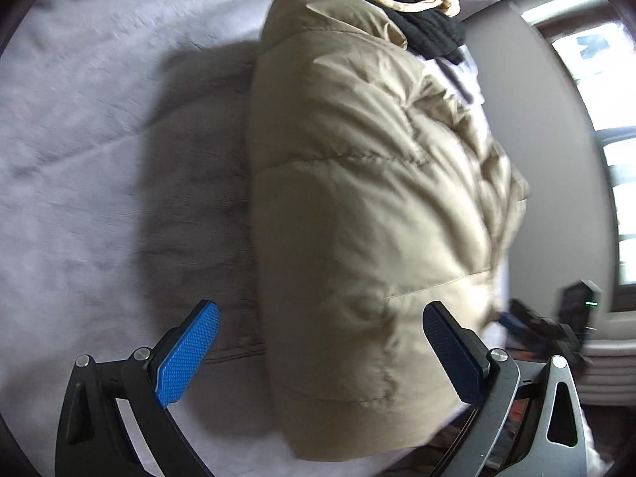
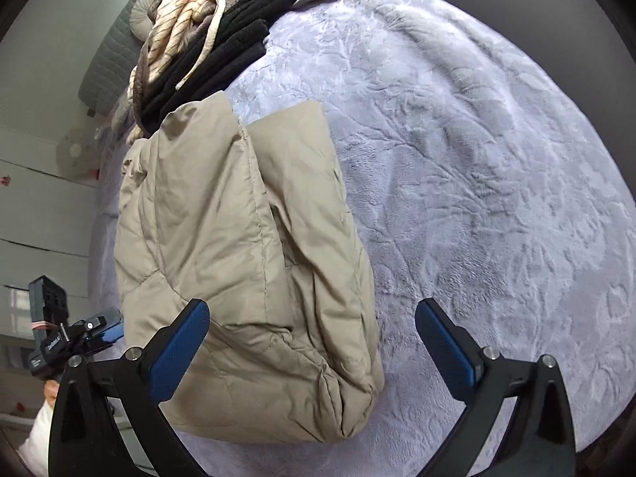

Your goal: Fold large clothes

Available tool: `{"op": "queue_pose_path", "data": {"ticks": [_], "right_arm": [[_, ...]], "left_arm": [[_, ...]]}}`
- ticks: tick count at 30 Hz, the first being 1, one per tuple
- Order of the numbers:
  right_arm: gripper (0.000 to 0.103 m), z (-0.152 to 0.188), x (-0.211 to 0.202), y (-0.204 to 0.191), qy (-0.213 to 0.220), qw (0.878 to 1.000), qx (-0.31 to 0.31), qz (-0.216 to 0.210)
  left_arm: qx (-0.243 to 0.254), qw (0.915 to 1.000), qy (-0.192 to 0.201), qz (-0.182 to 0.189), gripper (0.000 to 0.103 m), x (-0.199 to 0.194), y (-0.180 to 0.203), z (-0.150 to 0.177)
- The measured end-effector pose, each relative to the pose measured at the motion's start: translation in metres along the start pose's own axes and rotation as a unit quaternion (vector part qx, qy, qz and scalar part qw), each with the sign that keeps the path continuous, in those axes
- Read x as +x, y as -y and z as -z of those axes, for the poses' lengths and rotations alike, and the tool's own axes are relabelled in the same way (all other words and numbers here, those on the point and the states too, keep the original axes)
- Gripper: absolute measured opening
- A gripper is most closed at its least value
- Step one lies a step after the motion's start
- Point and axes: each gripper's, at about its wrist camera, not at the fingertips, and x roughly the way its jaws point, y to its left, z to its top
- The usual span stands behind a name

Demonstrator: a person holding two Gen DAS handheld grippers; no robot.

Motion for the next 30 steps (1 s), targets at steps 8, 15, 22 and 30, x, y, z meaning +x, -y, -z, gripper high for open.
{"op": "queue_pose_path", "data": {"ticks": [8,15,22,30], "right_arm": [[0.103,-0.038,0.034,0.002,-0.057,0.998,-0.016,-0.036],[0.103,-0.061,0.074,0.003,-0.110,0.991,-0.040,-0.071],[0.103,-0.078,0.115,0.017,-0.143,0.976,-0.014,-0.161],[0.103,-0.084,0.136,0.003,-0.142,0.973,0.022,-0.181]], "left_arm": [[-0.032,0.9901,-0.037,0.132,0.102,0.030,-0.027,-0.023],[-0.005,0.9865,-0.064,0.151,0.102,0.060,-0.031,-0.030],[-0.023,0.9761,-0.083,0.200,0.103,0.098,-0.034,-0.043],[-0.040,0.9809,-0.080,0.173,0.101,0.111,-0.015,-0.049]]}}
